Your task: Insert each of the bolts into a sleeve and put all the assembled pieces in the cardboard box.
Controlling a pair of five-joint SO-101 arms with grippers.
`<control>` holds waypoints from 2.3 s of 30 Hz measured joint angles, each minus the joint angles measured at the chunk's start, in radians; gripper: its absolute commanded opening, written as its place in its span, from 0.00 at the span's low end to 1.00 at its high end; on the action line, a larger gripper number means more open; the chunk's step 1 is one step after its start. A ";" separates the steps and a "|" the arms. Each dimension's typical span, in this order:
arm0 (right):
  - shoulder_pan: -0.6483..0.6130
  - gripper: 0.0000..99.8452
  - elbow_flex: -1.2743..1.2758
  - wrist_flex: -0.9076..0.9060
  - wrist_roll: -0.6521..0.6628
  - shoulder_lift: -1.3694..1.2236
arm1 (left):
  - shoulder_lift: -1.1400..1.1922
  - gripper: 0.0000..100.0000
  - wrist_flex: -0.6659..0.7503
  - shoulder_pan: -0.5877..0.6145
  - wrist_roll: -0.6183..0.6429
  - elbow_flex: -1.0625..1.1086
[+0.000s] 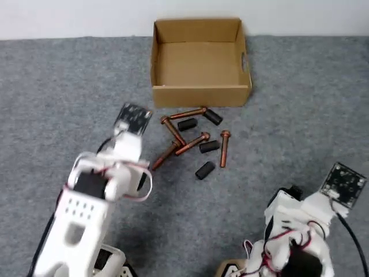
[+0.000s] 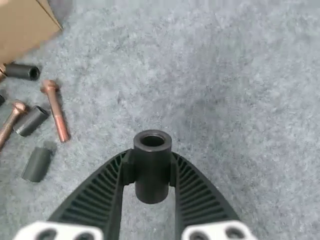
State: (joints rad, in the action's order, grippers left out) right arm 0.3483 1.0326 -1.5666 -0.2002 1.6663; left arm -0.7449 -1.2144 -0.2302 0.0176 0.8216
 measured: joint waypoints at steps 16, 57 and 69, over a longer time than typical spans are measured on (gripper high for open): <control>0.000 0.01 0.034 0.000 0.000 0.143 | 0.683 0.01 -0.242 -0.003 -0.419 -0.523; -0.015 0.01 0.049 0.000 0.000 0.146 | 1.642 0.14 -0.509 -0.021 -0.531 -1.496; -0.017 0.01 0.049 0.000 0.000 0.146 | 1.649 0.13 -0.480 -0.029 -0.511 -1.527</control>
State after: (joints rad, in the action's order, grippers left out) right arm 0.3314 1.0817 -1.5666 -0.2002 1.8121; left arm 0.9045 -1.6947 -0.2593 -0.4933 -0.7050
